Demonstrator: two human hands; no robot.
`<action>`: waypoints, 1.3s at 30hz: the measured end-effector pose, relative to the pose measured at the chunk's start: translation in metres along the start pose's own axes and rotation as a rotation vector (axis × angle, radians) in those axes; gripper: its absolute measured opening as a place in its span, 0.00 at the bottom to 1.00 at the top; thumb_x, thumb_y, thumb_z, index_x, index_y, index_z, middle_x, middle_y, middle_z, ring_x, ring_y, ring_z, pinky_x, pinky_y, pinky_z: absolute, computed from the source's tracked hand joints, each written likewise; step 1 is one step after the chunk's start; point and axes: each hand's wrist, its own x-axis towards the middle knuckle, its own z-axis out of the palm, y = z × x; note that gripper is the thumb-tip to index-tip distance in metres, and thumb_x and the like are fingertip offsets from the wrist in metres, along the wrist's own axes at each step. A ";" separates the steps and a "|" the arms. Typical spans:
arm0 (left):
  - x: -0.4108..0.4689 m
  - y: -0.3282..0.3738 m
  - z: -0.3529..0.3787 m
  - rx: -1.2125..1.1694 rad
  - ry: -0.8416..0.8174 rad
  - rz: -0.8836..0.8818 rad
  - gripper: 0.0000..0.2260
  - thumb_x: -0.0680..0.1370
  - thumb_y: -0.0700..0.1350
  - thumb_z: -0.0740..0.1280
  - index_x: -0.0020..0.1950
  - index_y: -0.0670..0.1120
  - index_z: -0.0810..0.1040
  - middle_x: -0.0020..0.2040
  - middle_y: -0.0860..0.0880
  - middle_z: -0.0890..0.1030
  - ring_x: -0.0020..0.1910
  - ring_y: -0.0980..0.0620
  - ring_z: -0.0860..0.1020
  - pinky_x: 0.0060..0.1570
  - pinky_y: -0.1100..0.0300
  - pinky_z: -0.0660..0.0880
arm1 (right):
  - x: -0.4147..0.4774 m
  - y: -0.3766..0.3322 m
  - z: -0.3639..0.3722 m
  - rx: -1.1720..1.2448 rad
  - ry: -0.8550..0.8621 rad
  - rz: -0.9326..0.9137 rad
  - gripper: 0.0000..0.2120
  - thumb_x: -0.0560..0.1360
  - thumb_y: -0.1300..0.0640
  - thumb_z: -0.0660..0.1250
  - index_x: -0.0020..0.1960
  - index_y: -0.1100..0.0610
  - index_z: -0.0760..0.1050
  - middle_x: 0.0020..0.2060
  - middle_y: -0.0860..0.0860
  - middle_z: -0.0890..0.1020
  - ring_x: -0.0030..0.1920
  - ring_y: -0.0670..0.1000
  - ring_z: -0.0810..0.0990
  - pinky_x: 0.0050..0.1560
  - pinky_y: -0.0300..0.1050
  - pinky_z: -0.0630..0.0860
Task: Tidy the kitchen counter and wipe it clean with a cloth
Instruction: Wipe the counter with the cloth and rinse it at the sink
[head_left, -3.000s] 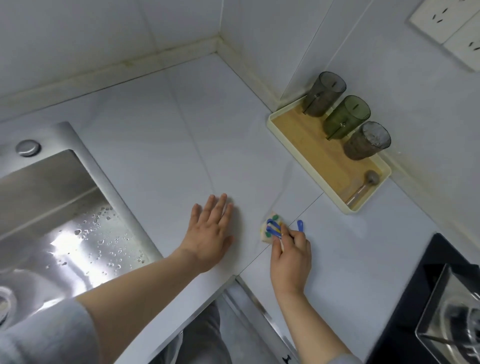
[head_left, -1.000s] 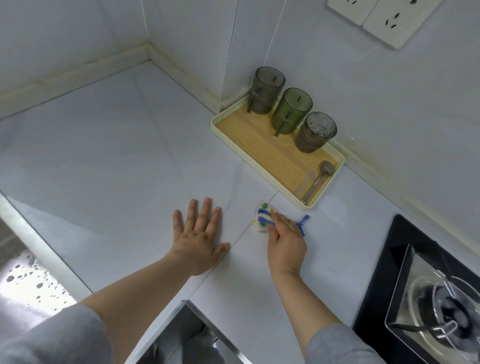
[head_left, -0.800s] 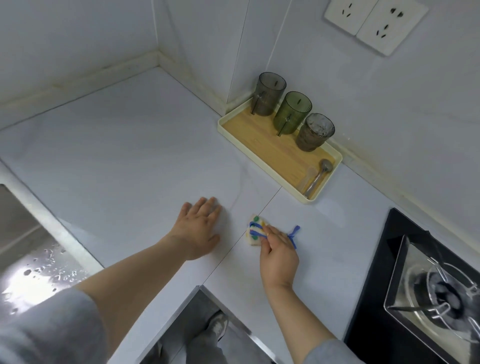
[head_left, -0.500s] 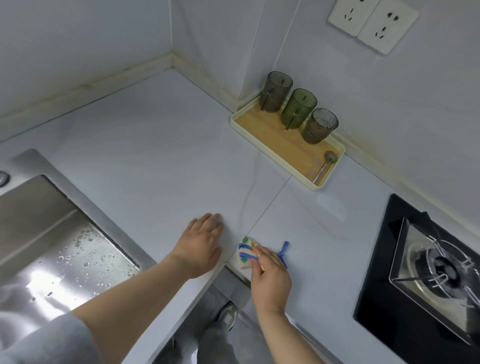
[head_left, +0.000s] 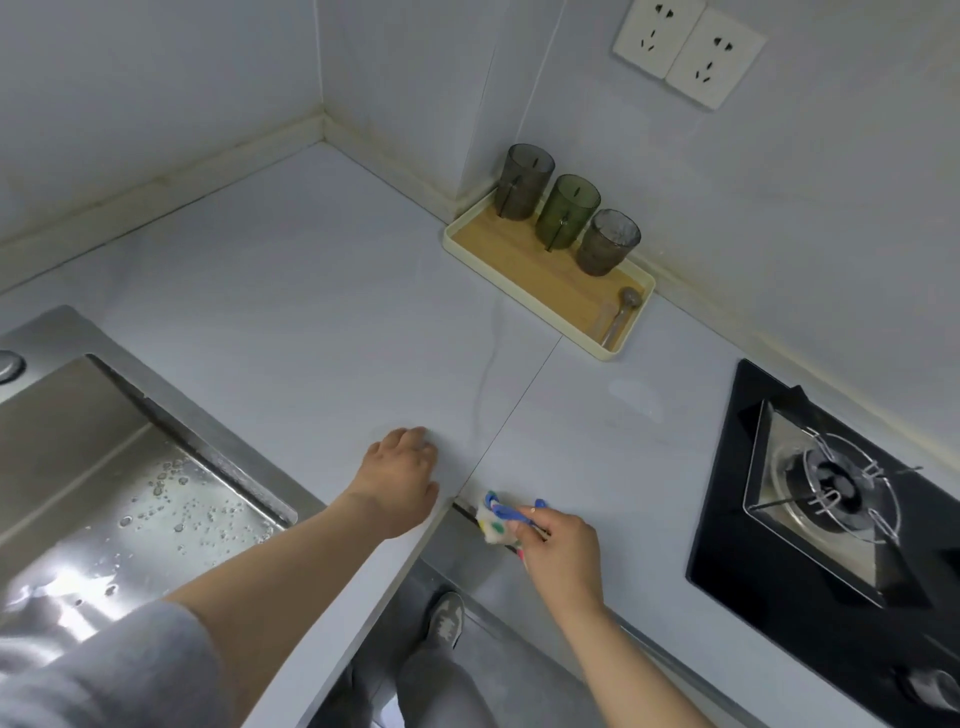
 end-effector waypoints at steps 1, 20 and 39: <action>0.002 0.003 -0.002 -0.004 -0.008 -0.002 0.21 0.80 0.50 0.56 0.73 0.45 0.64 0.77 0.45 0.55 0.75 0.44 0.54 0.73 0.53 0.55 | 0.004 -0.002 -0.009 0.000 0.021 0.001 0.07 0.72 0.59 0.69 0.45 0.50 0.84 0.34 0.50 0.84 0.40 0.47 0.82 0.41 0.50 0.80; 0.162 0.118 -0.030 0.090 -0.002 0.019 0.27 0.82 0.53 0.53 0.79 0.46 0.50 0.79 0.46 0.45 0.77 0.43 0.44 0.75 0.48 0.45 | 0.252 0.015 -0.166 0.094 0.296 -0.027 0.09 0.76 0.61 0.67 0.54 0.56 0.83 0.40 0.48 0.82 0.42 0.52 0.82 0.44 0.51 0.80; 0.238 0.118 0.010 0.223 0.156 0.032 0.29 0.81 0.63 0.44 0.78 0.50 0.54 0.77 0.45 0.58 0.76 0.40 0.53 0.70 0.42 0.45 | 0.440 0.035 -0.164 -0.205 0.315 -0.045 0.14 0.78 0.61 0.58 0.59 0.61 0.77 0.56 0.59 0.79 0.58 0.60 0.75 0.57 0.49 0.71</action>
